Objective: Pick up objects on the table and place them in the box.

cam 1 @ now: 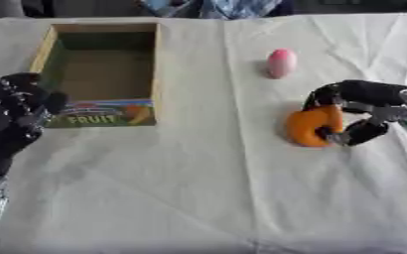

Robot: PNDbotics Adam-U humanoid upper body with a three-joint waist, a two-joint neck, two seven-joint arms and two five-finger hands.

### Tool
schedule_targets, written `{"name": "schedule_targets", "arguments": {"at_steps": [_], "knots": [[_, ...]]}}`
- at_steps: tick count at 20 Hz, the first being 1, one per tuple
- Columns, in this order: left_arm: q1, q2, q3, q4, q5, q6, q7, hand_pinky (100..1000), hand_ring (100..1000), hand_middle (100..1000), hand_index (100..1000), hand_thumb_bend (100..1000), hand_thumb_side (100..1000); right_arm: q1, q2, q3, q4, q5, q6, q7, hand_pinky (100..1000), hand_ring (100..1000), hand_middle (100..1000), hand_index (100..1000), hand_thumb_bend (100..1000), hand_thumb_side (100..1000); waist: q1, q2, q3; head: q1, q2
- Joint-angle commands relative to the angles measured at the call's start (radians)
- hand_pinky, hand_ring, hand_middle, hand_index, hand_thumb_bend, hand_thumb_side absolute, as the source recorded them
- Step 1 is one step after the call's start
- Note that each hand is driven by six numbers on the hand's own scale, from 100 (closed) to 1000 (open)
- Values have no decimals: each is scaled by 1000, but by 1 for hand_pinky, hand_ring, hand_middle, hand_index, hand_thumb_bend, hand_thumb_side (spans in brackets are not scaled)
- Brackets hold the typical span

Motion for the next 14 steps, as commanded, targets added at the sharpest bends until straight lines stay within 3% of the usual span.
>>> {"name": "schedule_targets", "arguments": {"at_steps": [1, 7, 14], "knots": [[-5, 19, 2, -11, -4, -2, -3, 580, 510, 514, 707, 740, 381, -15, -24, -13, -6, -5, -5, -31, 626, 641, 485, 569, 100, 109, 1, -15, -1, -3, 6], [-5, 19, 3, -12, -5, -2, -3, 579, 511, 514, 707, 740, 382, -31, -31, -27, -56, -80, -6, -83, 611, 599, 306, 372, 100, 100, 2, -14, -2, -5, 5], [-7, 19, -1, -14, -6, -3, -8, 578, 511, 514, 707, 741, 384, -114, -61, -39, -132, -228, 21, -57, 610, 587, 253, 319, 100, 100, 2, -17, 1, -12, 2]]}}
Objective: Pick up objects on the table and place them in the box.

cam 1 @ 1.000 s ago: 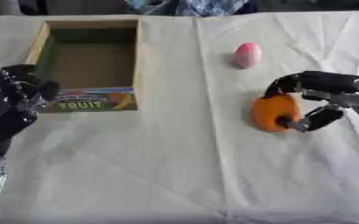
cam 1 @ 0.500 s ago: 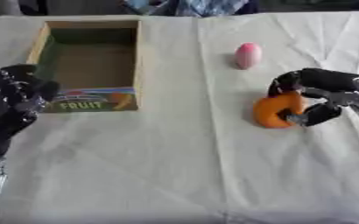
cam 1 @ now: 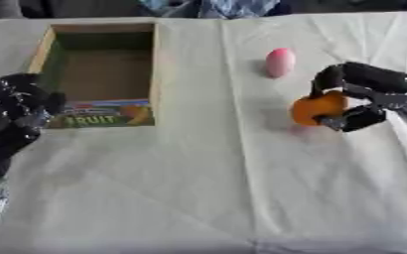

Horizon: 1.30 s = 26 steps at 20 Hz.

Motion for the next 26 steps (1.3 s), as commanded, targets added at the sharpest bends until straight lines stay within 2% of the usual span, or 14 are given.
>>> {"name": "schedule_targets", "arguments": {"at_steps": [1, 6, 11, 18, 26], "knots": [[-8, 19, -2, -14, -6, -2, -7, 578, 511, 514, 707, 741, 384, -57, -45, -25, -40, -66, 19, 12, 611, 587, 253, 319, 100, 100, -1, -18, 4, -7, 1], [-23, 19, -11, -17, -7, -3, -18, 577, 512, 515, 707, 742, 386, -155, -37, -57, -7, -103, 42, 25, 614, 584, 251, 318, 100, 100, -4, -18, 35, -40, -9], [-50, 18, -27, -21, -5, -3, -34, 576, 512, 515, 707, 742, 388, -254, 9, -98, 76, -89, 47, 19, 617, 584, 254, 322, 100, 100, -11, -11, 82, -84, -22], [-113, 13, -56, -40, -5, -7, -66, 575, 513, 516, 707, 747, 397, -372, 93, -135, 184, -49, 59, 13, 624, 589, 262, 331, 100, 100, -27, 2, 176, -153, -49], [-190, -4, -98, -66, -1, -19, -114, 573, 512, 515, 706, 748, 405, -456, 206, -164, 306, 49, 53, 18, 635, 603, 278, 348, 100, 100, -50, 21, 278, -242, -79]]}}
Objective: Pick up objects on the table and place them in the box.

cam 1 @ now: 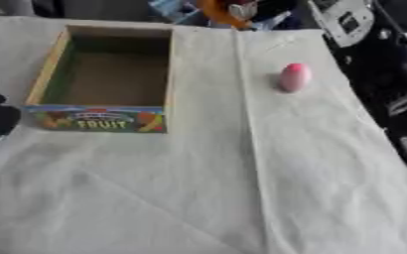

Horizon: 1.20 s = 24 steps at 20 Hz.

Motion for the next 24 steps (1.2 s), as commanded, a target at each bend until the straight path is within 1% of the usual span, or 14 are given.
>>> {"name": "schedule_targets", "arguments": {"at_steps": [1, 5, 9, 16, 18, 20, 22, 23, 24], "knots": [[-30, 3, -13, -32, 1, -9, -21, 573, 512, 515, 705, 748, 406, -44, 33, -25, 41, 50, -4, -2, 636, 605, 279, 349, 100, 100, 0, -11, 19, -38, -23], [-53, -3, -22, -45, 11, -19, -34, 572, 509, 513, 705, 748, 408, -63, 96, -44, 104, 105, -4, -3, 643, 620, 297, 366, 100, 100, -7, -2, 59, -77, -36], [-63, -11, -28, -58, 23, -24, -41, 571, 509, 513, 704, 748, 409, -76, 157, -59, 157, 146, -2, 2, 649, 632, 310, 379, 100, 100, -11, 5, 88, -105, -41], [-75, -18, -32, -69, 35, -27, -48, 570, 508, 512, 704, 748, 409, -77, 227, -62, 201, 188, -6, 11, 658, 656, 364, 433, 100, 100, -20, 10, 129, -138, -46], [-74, -19, -31, -70, 37, -28, -47, 569, 506, 510, 703, 749, 409, -71, 244, -54, 205, 195, -17, 22, 670, 680, 431, 497, 100, 100, -20, 10, 135, -144, -45], [-74, -21, -30, -70, 38, -28, -45, 568, 504, 508, 702, 749, 408, -64, 257, -47, 207, 198, -28, 38, 689, 723, 527, 600, 100, 100, -20, 9, 138, -147, -46], [-75, -21, -30, -70, 40, -29, -44, 567, 503, 506, 702, 749, 409, -57, 268, -37, 208, 202, -40, 62, 700, 761, 617, 680, 100, 113, -20, 9, 139, -149, -46], [-75, -21, -30, -70, 40, -29, -44, 567, 502, 506, 702, 750, 408, -54, 273, -34, 205, 205, -46, 72, 707, 783, 662, 716, 100, 200, -20, 9, 140, -150, -47], [-75, -22, -30, -69, 40, -28, -44, 567, 502, 506, 702, 750, 408, -52, 277, -32, 203, 207, -51, 80, 709, 786, 669, 722, 100, 213, -19, 9, 141, -151, -47]]}}
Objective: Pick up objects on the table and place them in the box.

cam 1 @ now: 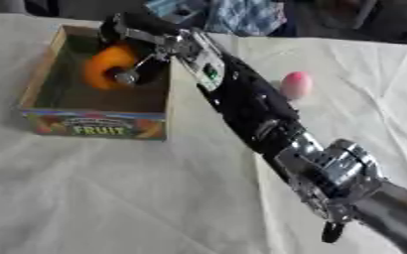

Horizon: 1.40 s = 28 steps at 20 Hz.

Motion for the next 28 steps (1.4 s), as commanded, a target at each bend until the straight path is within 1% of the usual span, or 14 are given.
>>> {"name": "schedule_targets", "arguments": {"at_steps": [1, 3, 4, 5, 6, 7, 13, 18, 21, 24, 28], "knots": [[-14, 5, 3, -19, 6, -2, 0, 566, 501, 505, 702, 752, 408, -16, 4, 6, -17, 13, -18, 27, 723, 816, 730, 763, 100, 313, 9, -18, 3, -6, -13], [-13, 4, 2, -18, 7, -1, 0, 565, 500, 505, 702, 751, 407, -14, 8, 11, -23, 21, -25, 41, 746, 857, 790, 804, 100, 414, 10, -18, 4, -8, -12], [-13, 4, 2, -17, 7, -1, 0, 565, 500, 504, 702, 751, 407, -14, 8, 12, -28, 23, -27, 47, 751, 865, 799, 808, 100, 423, 10, -18, 3, -8, -12], [-13, 3, 2, -17, 7, -1, 0, 565, 500, 504, 701, 752, 407, -15, 7, 12, -32, 23, -28, 50, 763, 882, 832, 825, 100, 436, 10, -18, 3, -8, -11], [-14, 3, 2, -16, 8, -2, 1, 565, 500, 504, 701, 752, 407, -18, 5, 10, -38, 22, -27, 48, 765, 885, 840, 829, 100, 441, 9, -18, 2, -8, -11], [-14, 3, 2, -15, 8, -2, 0, 564, 499, 504, 701, 753, 407, -21, 2, 9, -45, 19, -23, 44, 778, 897, 867, 846, 100, 463, 9, -18, 0, -8, -11], [-13, 5, 2, -12, 4, -1, 0, 563, 499, 504, 701, 757, 407, -44, -27, 11, -92, -9, -5, 13, 810, 922, 928, 875, 100, 476, 8, -19, -8, -4, -14], [-10, 8, 4, -11, 0, -1, 2, 562, 500, 504, 702, 760, 408, -57, -58, 13, -118, -35, -1, -1, 818, 924, 934, 881, 107, 449, 9, -21, -22, 0, -16], [-6, 11, 9, -7, -3, -1, 6, 561, 500, 504, 702, 761, 407, -60, -96, 11, -130, -51, -2, -4, 819, 921, 927, 881, 109, 446, 7, -23, -36, 8, -19], [-5, 12, 13, -3, -6, -1, 12, 560, 500, 505, 702, 763, 407, -56, -149, -4, -133, -59, 10, -13, 818, 918, 924, 882, 120, 433, 6, -24, -53, 19, -22], [2, 14, 21, 6, -13, 2, 22, 559, 503, 508, 703, 768, 405, -29, -228, -18, -142, -66, 18, -40, 808, 899, 897, 883, 133, 425, 7, -23, -84, 39, -26]]}}
